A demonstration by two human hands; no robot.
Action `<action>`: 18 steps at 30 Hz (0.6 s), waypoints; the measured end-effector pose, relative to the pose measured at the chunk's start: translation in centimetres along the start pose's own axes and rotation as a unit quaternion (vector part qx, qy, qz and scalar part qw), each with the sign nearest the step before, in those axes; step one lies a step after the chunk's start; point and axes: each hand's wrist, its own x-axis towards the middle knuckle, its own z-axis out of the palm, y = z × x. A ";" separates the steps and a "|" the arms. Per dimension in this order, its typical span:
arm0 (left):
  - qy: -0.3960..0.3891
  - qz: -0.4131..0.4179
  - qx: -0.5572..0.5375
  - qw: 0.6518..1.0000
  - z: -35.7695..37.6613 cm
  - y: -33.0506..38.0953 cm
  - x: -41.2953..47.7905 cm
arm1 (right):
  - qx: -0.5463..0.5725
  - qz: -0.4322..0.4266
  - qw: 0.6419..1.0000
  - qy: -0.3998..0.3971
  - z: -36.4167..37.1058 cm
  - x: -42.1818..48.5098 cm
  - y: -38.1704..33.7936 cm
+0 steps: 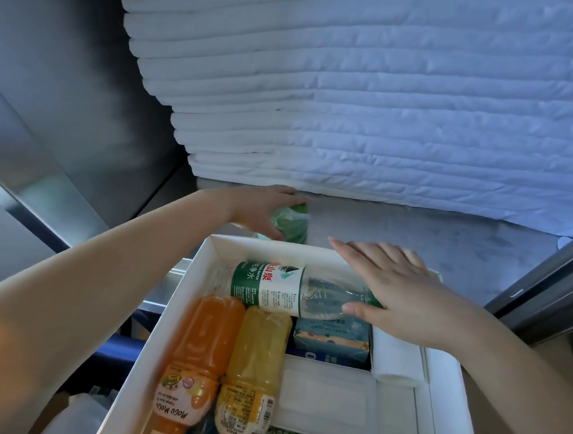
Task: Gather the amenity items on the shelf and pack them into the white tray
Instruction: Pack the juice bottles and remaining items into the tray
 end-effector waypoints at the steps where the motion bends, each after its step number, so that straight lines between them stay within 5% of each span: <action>1: 0.004 0.001 -0.012 1.000 -0.1 -0.2 0.1 | 0.002 0.000 1.000 0.000 0.0 0.0 0.0; 11: -0.003 0.019 -0.306 0.952 -5.2 -0.2 -3.7 | 0.008 0.001 1.000 -0.003 -0.1 0.0 0.0; 18: -0.035 0.068 -0.363 0.929 -7.7 2.4 -6.9 | 0.006 0.001 1.000 -0.014 -0.2 0.0 0.0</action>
